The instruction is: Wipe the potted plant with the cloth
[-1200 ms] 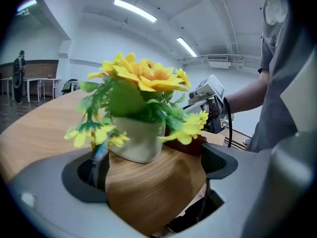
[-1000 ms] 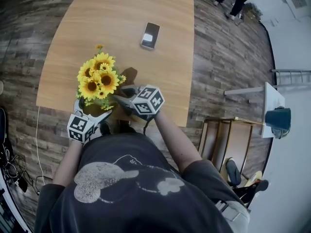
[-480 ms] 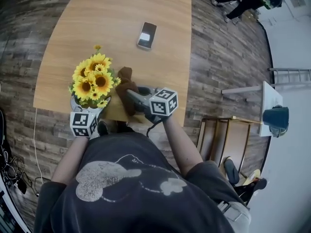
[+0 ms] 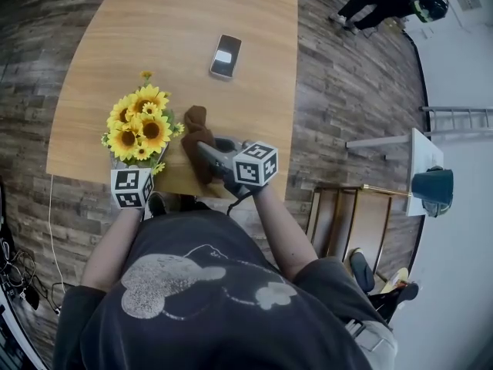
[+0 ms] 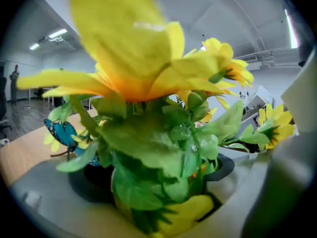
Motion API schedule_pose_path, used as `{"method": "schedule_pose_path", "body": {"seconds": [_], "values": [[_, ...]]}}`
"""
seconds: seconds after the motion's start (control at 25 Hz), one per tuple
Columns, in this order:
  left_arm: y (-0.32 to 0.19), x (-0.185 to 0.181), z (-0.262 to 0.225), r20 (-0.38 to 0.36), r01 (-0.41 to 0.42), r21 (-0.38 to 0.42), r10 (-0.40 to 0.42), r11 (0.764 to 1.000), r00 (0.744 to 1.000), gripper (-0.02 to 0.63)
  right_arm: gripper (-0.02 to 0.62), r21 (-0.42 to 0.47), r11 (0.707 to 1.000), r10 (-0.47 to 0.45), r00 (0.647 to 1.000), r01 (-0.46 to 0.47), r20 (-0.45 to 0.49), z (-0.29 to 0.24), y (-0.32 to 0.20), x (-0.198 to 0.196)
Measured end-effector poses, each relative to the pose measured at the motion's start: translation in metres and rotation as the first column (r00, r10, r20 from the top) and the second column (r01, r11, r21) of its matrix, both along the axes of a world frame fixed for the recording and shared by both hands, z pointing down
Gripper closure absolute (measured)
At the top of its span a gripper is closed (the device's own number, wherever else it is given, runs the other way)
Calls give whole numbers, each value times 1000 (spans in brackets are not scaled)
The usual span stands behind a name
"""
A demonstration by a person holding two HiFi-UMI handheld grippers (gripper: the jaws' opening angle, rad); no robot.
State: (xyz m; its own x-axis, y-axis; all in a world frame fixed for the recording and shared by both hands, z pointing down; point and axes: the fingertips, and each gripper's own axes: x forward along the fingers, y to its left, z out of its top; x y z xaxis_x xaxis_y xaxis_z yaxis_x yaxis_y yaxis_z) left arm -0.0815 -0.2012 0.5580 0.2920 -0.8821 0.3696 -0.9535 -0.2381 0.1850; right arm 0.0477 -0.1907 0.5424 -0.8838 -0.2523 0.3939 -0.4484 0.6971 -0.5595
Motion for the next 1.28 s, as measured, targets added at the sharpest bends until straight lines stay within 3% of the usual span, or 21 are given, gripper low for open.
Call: {"method": "schedule_pose_path", "body": {"seconds": [0.2,0.36,0.76,1.04,1.28], "values": [[2,0,1,-6,-41,3,41,999,999,81,551,-2,1000,-23,1000,23,11,0,-3,-9],[10,-2,1,-26,-120,5,120,993,992,80,551,8,999,-46,999,45,16,-4,-11,-20],[50,11,2,-48,-353,19,354,935,934,80,551,-52,999,17,996,-12,84,8,-58,-63],[67,19,8,-15,-480,26,480,877,877,72,551,-88,988,-118,991,124,65,22,-56,-110],[65,17,7,-11,-515,28,516,857,857,69,551,-94,972,-211,975,217,70,20,-33,-119]]}}
